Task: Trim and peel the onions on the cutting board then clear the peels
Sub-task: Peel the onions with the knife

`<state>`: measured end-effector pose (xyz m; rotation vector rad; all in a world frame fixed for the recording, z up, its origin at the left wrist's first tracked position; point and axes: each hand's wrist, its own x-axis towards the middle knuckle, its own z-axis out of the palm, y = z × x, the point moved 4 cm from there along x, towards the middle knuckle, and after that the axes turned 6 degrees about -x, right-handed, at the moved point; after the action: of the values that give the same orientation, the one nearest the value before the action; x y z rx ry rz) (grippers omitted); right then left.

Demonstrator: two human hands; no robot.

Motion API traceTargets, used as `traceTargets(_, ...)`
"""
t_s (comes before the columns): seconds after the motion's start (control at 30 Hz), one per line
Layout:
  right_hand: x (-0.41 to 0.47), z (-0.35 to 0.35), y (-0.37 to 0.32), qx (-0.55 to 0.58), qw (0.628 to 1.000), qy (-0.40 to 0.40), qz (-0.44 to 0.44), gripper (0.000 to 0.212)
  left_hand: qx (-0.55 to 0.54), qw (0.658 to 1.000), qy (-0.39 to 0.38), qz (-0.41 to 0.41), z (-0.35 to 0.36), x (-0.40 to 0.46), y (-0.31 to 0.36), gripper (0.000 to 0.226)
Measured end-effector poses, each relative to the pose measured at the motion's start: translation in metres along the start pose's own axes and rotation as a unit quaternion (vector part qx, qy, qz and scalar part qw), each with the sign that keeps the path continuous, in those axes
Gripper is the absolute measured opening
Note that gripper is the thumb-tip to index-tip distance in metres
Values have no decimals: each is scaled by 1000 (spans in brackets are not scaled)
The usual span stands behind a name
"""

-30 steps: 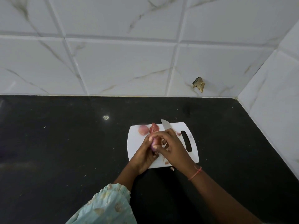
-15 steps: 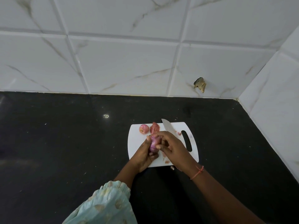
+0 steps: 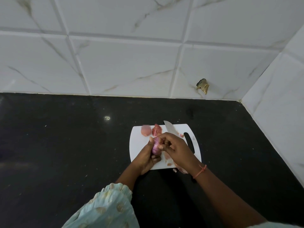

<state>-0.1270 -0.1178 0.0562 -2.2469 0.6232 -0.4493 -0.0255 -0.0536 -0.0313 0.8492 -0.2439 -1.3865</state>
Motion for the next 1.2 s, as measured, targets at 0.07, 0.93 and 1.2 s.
traceTargets(0.07,2,-1,-1,-7,1000,-9,-14,17,1,1000,7,-2,1,-1,0,62)
traceTargets(0.93,-8,-8,29,-68,970,194,130,10,-93,995,31,-22,-1,-1,2,50)
traceTargets(1.2,-5,5,16,8,980,154,123,5,-74,997,11,-17,-3,-2,1,54)
